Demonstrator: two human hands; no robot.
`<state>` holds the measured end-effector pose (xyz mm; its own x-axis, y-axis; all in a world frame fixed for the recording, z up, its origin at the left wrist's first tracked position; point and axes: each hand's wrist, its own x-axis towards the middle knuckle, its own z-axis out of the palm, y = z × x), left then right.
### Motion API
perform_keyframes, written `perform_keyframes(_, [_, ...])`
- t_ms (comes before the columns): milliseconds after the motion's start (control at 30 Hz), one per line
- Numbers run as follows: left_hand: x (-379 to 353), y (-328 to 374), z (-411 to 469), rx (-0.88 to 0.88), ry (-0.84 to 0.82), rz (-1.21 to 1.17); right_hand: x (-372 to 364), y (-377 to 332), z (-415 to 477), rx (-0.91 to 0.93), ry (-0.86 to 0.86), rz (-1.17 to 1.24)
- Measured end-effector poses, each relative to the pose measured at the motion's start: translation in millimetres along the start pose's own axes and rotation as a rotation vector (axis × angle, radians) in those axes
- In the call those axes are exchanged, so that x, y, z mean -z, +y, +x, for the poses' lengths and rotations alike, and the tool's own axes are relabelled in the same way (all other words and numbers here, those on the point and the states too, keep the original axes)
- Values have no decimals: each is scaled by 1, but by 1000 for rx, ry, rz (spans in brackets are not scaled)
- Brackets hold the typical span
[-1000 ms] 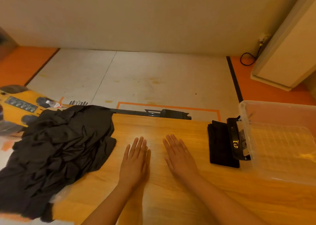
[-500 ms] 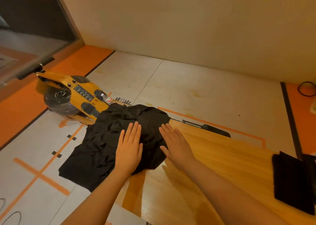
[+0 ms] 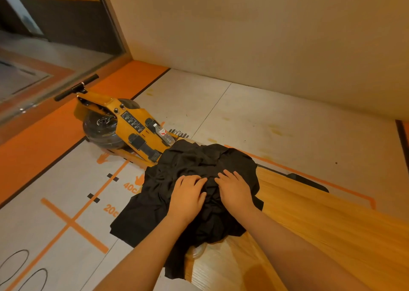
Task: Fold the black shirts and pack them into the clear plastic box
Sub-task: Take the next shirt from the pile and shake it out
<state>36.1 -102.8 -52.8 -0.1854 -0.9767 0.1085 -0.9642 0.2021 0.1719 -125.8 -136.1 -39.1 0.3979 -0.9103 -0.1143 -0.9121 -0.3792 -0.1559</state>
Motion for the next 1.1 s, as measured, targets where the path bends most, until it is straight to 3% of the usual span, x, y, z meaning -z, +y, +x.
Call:
perform_keyframes(233, [17, 0, 24, -17, 39, -197, 21, -3, 1, -161, 177, 294])
perform_keyframes(400, [43, 11, 37, 95, 32, -419, 47, -1, 5, -324, 300, 907])
perform_keyframes(500, [51, 22, 42, 116, -67, -470, 71, 9, 3, -354, 334, 1069])
perform_keyframes(700, [86, 70, 64, 65, 22, -482, 128, 89, -30, -250, 435, 883])
perform_keyframes(900, [136, 137, 88, -76, 192, -497, 183, 180, -96, -350, 618, 854])
perform_keyframes(1100, [167, 231, 98, -203, 225, -587, 241, 244, -173, -348, 729, 795])
